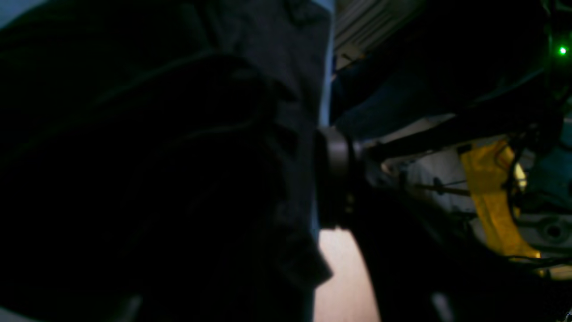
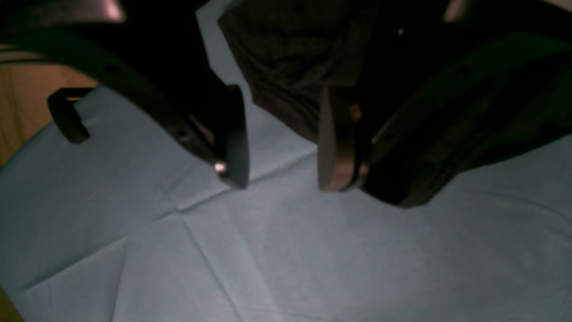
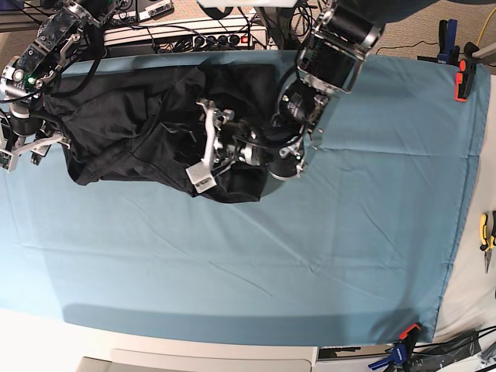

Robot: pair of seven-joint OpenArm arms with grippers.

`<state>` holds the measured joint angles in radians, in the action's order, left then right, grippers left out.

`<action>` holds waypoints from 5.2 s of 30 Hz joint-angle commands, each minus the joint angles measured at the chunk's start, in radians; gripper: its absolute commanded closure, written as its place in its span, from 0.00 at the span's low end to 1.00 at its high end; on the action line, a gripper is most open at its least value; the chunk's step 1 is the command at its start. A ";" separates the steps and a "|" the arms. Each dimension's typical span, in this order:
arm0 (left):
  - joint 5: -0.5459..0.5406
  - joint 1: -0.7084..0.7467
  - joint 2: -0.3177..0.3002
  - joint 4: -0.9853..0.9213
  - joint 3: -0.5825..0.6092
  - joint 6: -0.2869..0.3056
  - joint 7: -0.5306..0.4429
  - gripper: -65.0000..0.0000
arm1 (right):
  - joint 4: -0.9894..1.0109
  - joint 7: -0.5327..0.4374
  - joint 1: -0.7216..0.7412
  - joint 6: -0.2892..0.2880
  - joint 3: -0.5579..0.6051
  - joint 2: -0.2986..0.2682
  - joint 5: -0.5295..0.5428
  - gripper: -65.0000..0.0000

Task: Fold the T-shirt properly
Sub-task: 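Press the folded-over cloth down with the left gripper, then reposition the left gripper along the edge of the folded bundle, then sweep the left gripper across the bundle, pushing loose cloth onto it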

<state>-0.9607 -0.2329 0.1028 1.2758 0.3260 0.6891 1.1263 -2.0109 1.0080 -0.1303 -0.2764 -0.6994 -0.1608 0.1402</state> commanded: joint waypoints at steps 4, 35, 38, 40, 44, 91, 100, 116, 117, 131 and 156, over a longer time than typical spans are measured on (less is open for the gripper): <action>-0.024 -0.052 0.041 0.016 -0.001 0.009 -0.029 0.61 | -0.016 -0.032 0.008 0.006 -0.002 -0.016 0.006 0.60; 0.155 -0.138 -0.124 0.016 -0.001 0.004 -0.063 1.00 | -0.016 -0.036 0.009 0.006 -0.002 -0.016 0.010 0.60; 0.266 -0.122 -0.119 0.016 -0.001 0.004 -0.152 1.00 | -0.016 -0.036 0.009 0.006 -0.002 -0.016 0.009 0.60; 0.332 -0.114 -0.117 0.016 -0.001 0.003 -0.193 1.00 | -0.016 -0.035 0.009 0.006 -0.002 -0.016 0.010 0.60; 0.371 -0.108 -0.117 0.015 -0.001 -0.010 -0.215 1.00 | -0.016 -0.037 0.009 0.006 -0.002 -0.016 0.010 0.60; 0.260 -0.190 -0.163 -0.070 -0.117 -0.244 0.053 1.00 | -0.016 -0.042 0.009 0.005 -0.002 -0.017 0.032 0.60; 0.104 -0.091 -0.220 0.045 -0.120 -0.159 0.066 1.00 | -0.016 -0.042 0.009 0.005 -0.002 -0.017 0.032 0.60; 0.172 0.011 -0.225 0.179 -0.120 -0.089 -0.001 1.00 | -0.016 -0.043 0.009 0.005 -0.002 -0.017 0.032 0.60; 0.199 0.018 -0.225 0.179 -0.120 -0.099 -0.020 1.00 | -0.016 -0.043 0.009 0.005 -0.002 -0.017 0.032 0.60; 0.321 0.053 -0.219 0.179 -0.119 -0.159 -0.089 1.00 | -0.016 -0.043 0.009 0.005 -0.002 -0.016 0.035 0.60; 0.307 0.111 -0.047 0.179 0.084 -0.185 -0.068 1.00 | -0.016 -0.043 0.009 0.005 -0.002 -0.016 0.036 0.60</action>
<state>-0.6369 -0.1127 0.0399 1.4399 0.4061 0.4988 1.0641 -2.0109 0.9936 -0.1303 -0.2764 -0.6994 -0.1608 0.1703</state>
